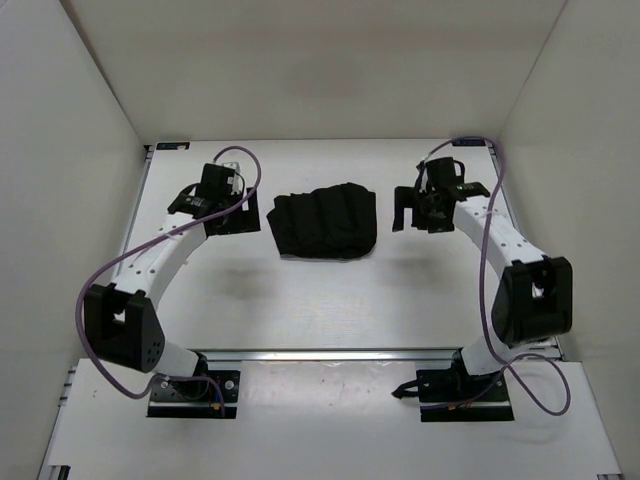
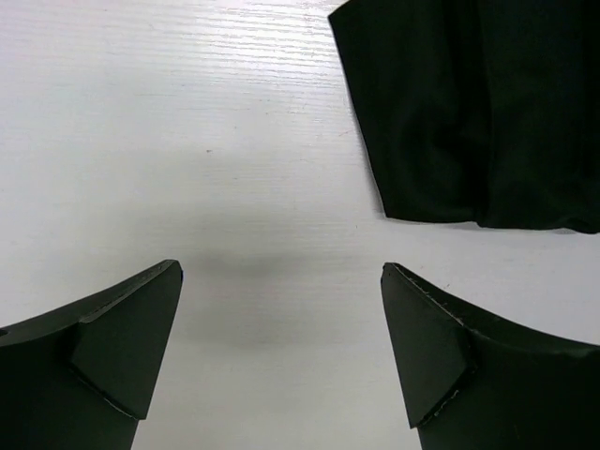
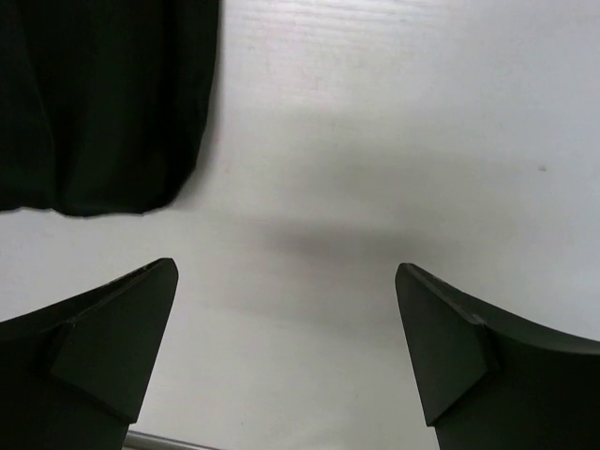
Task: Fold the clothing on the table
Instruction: Fold the skirt
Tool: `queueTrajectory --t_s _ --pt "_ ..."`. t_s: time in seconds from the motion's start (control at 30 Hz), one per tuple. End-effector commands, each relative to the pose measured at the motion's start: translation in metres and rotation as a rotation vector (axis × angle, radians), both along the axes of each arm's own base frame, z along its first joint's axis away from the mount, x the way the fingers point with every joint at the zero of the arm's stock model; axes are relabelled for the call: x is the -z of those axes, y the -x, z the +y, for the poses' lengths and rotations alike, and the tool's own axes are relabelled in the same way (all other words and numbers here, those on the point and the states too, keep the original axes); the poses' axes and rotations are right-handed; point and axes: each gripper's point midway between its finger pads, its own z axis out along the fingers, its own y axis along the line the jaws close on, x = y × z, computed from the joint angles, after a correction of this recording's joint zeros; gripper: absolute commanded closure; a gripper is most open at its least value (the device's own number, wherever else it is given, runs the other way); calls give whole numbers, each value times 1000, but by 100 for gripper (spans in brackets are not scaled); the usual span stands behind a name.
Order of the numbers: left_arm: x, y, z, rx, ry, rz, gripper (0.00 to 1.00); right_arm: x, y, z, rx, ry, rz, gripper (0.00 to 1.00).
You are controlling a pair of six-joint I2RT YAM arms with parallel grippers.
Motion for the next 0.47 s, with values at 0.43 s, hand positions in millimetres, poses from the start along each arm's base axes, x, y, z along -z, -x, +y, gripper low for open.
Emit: queueTrajectory --t_s 0.43 --pt "-13 26 -7 42 67 -41 1 -48 7 -22 36 -14 -281 1"
